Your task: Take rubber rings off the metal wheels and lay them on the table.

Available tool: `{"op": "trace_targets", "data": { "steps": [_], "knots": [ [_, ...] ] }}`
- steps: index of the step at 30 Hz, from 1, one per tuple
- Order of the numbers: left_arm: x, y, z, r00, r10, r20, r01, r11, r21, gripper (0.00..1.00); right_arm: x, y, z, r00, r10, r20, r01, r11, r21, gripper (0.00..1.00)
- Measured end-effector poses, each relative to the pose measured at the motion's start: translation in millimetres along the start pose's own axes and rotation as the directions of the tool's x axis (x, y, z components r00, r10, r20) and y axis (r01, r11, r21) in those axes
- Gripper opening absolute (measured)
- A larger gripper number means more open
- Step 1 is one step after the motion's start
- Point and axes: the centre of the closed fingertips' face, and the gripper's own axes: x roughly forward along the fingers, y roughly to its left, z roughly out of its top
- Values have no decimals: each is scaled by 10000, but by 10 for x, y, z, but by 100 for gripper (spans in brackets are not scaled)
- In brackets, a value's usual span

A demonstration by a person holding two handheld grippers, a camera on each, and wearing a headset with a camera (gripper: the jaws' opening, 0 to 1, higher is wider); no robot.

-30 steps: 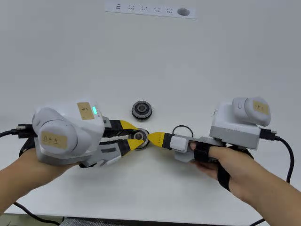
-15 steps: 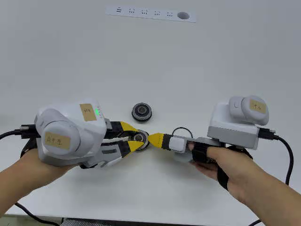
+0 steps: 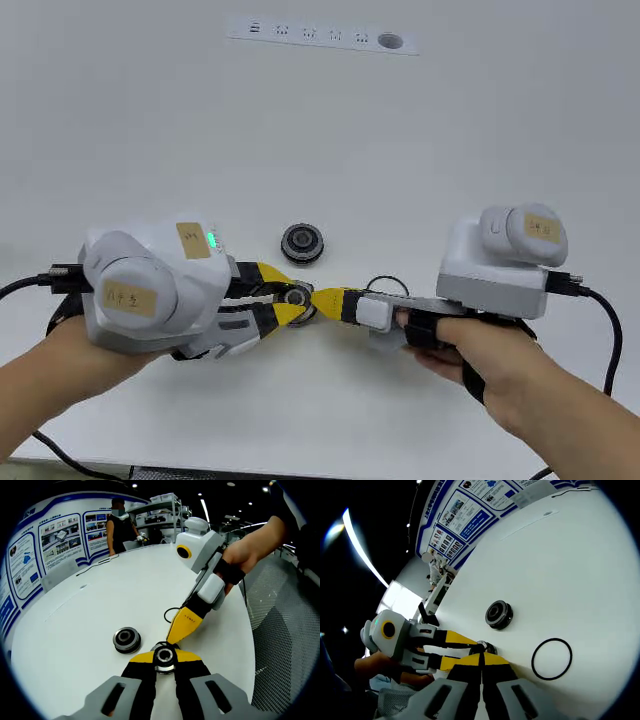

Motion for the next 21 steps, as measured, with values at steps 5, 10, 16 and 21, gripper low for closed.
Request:
{"op": "trace_targets", "data": {
  "steps": [5, 10, 16, 21],
  "knots": [
    [-2, 0, 0, 10000, -6, 17, 6, 10000, -14, 13, 9, 22, -2, 10000, -11, -64, 9, 9996, -280, 0],
    [-1, 3, 0, 10000, -14, 15, 14, 10000, -5, 13, 10, 23, -1, 10000, 10, -81, -12, 9997, -261, 0],
    [-2, -1, 0, 10000, -33, 73, 34, 10000, -55, 13, 15, 47, -6, 9997, -29, -223, 14, 9977, -679, 0],
    [-1, -5, 0, 10000, -38, 60, 38, 10000, -29, 13, 10, 44, -9, 9997, -9, -244, -8, 9976, -692, 0]
  ]
}}
